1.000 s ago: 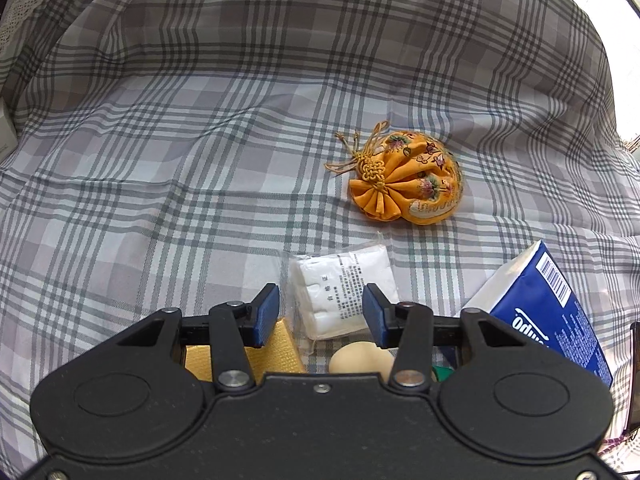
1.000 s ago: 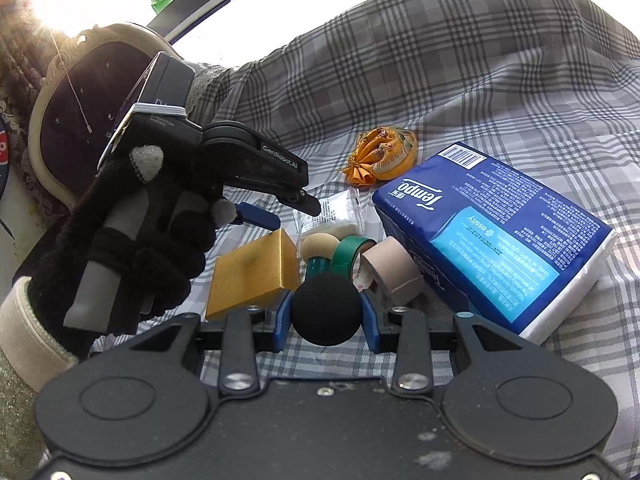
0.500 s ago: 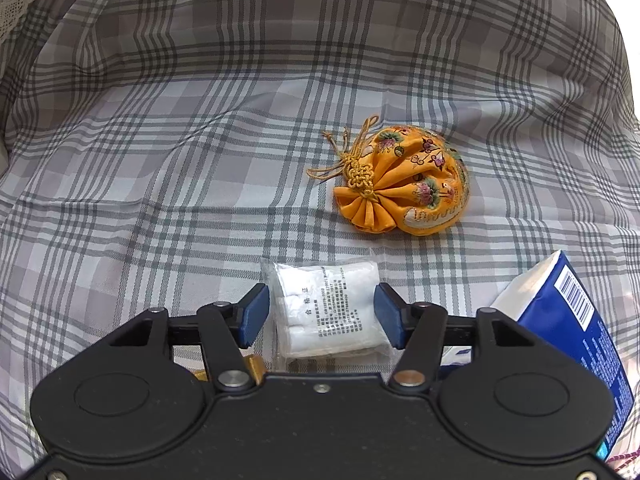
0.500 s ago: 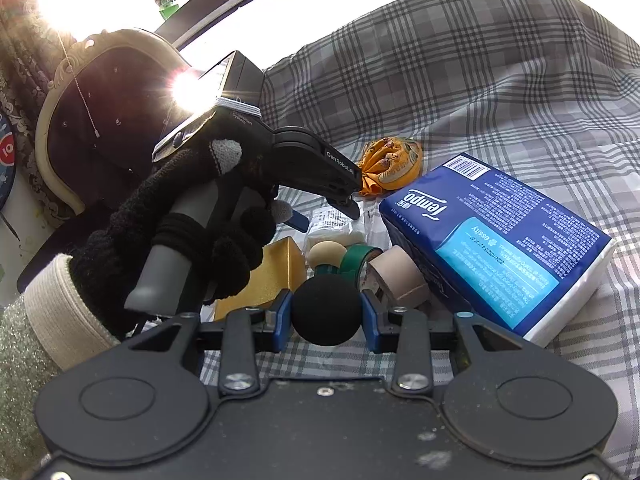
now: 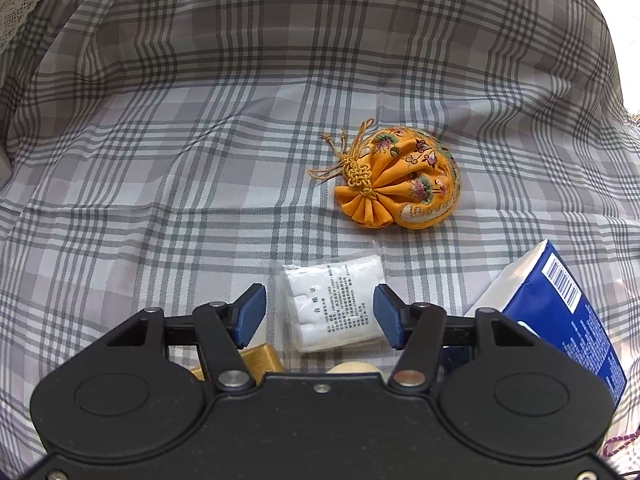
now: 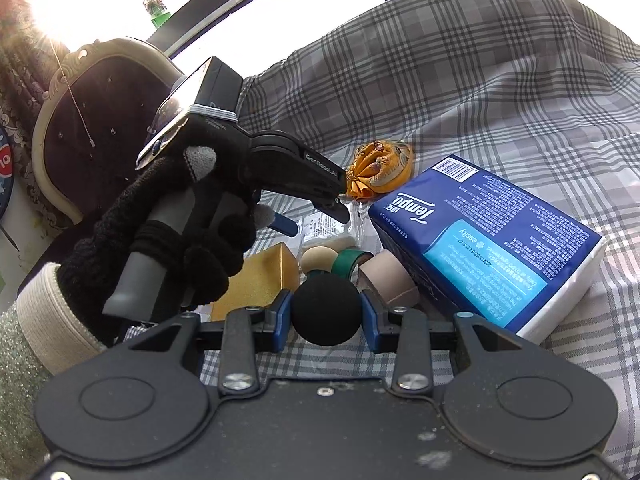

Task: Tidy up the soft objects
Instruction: 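Grasp the wooden egg with green handle with the left tool while the right tool holds the sponge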

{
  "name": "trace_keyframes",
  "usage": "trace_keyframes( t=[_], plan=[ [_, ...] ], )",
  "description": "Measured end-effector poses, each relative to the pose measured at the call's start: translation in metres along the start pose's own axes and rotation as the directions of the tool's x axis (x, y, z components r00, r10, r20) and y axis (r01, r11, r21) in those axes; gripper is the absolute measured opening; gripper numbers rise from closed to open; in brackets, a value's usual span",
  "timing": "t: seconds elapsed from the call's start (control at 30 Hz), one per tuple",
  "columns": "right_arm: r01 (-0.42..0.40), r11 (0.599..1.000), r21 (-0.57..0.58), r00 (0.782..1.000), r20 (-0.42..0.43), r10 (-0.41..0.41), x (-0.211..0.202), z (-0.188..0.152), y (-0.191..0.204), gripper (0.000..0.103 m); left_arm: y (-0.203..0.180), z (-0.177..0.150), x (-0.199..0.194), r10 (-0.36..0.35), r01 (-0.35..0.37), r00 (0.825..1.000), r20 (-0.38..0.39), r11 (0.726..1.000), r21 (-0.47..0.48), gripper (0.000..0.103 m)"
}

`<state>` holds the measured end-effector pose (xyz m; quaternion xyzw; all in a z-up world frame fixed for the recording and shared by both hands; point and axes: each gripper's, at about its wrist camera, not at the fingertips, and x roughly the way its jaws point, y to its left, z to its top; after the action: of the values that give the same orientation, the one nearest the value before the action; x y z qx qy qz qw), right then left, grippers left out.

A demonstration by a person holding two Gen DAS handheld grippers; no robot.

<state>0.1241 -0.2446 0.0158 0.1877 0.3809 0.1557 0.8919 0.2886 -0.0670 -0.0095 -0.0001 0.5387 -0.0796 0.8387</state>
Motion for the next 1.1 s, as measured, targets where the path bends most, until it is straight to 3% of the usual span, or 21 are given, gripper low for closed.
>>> trace_keyframes(
  t=[0.13, 0.3, 0.4, 0.6, 0.77, 0.97, 1.1],
  plan=[
    [-0.004, 1.0, -0.005, 1.0, -0.002, 0.004, 0.001, 0.0, 0.003, 0.035, 0.004, -0.003, -0.008, 0.002, -0.002, 1.0, -0.007, 0.999, 0.037, 0.055],
    [-0.004, 1.0, 0.003, 1.0, -0.002, 0.004, 0.0, 0.0, 0.0, 0.035, -0.008, -0.008, -0.009, 0.028, -0.022, 0.999, -0.023, 0.973, 0.23, 0.055],
    [0.001, 1.0, 0.01, 1.0, -0.004, -0.001, 0.001, 0.001, -0.002, 0.035, -0.014, -0.013, -0.006, 0.048, -0.035, 0.998, -0.039, 0.955, 0.293, 0.055],
    [0.001, 1.0, 0.013, 1.0, -0.002, -0.001, 0.001, 0.002, -0.003, 0.035, -0.013, -0.019, -0.021, -0.009, 0.017, 0.999, -0.034, 0.972, 0.235, 0.055],
    [-0.003, 1.0, 0.009, 1.0, -0.002, 0.003, 0.0, 0.001, -0.002, 0.035, -0.023, -0.027, -0.028, -0.033, 0.044, 0.998, -0.047, 0.965, 0.257, 0.055],
    [0.003, 1.0, 0.011, 1.0, 0.0, -0.003, -0.001, 0.0, -0.003, 0.035, -0.034, -0.04, -0.018, -0.02, 0.039, 0.997, -0.07, 0.959, 0.282, 0.054],
    [0.006, 1.0, 0.017, 1.0, 0.005, -0.007, -0.002, 0.0, -0.005, 0.035, -0.033, -0.042, -0.012, -0.03, 0.053, 0.995, -0.096, 0.968, 0.245, 0.051]
  ],
)
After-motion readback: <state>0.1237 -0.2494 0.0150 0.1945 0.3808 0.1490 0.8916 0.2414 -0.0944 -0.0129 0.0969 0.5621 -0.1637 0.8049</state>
